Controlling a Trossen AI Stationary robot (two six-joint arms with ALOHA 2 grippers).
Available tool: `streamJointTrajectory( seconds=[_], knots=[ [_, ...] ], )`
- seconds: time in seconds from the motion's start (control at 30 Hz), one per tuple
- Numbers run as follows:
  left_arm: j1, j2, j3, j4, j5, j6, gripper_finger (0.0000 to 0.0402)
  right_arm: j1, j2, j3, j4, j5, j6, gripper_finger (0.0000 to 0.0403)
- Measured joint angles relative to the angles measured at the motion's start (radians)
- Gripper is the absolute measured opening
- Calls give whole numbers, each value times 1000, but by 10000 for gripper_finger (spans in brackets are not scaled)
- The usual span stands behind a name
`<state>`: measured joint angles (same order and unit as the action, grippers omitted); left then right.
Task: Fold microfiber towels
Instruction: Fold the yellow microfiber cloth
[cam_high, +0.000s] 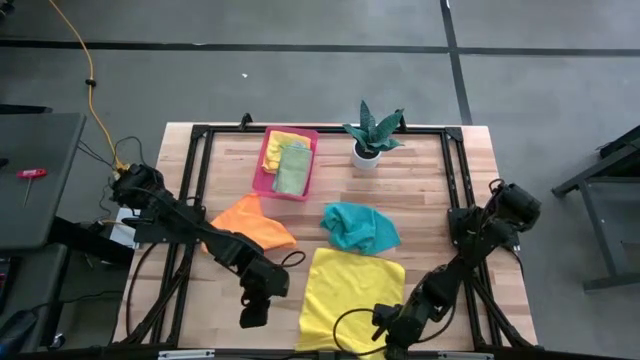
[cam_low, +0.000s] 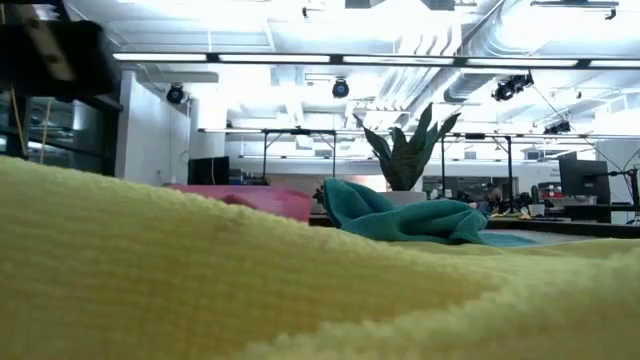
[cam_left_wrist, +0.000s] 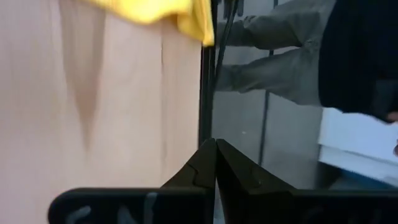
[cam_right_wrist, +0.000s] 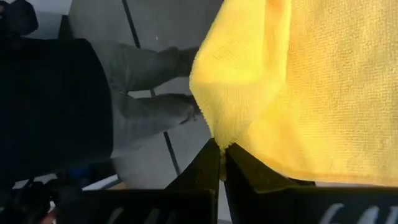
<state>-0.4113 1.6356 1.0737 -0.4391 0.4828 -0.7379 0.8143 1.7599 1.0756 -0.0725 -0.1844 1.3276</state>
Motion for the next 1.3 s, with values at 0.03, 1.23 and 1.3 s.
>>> streamJointTrajectory(
  seconds=[0.03, 1.23, 1.3],
  knots=[
    [3, 0, 0, 7, -7, 36, 0, -4, 0, 0, -1, 0, -4, 0],
    [-212, 260, 2, 479, -472, 8, 189, -41, 0, 0, -23, 58, -3, 0],
    [-216, 291, 9, 482, -476, -26, 189, -41, 0, 0, -23, 60, -18, 0]
  ],
)
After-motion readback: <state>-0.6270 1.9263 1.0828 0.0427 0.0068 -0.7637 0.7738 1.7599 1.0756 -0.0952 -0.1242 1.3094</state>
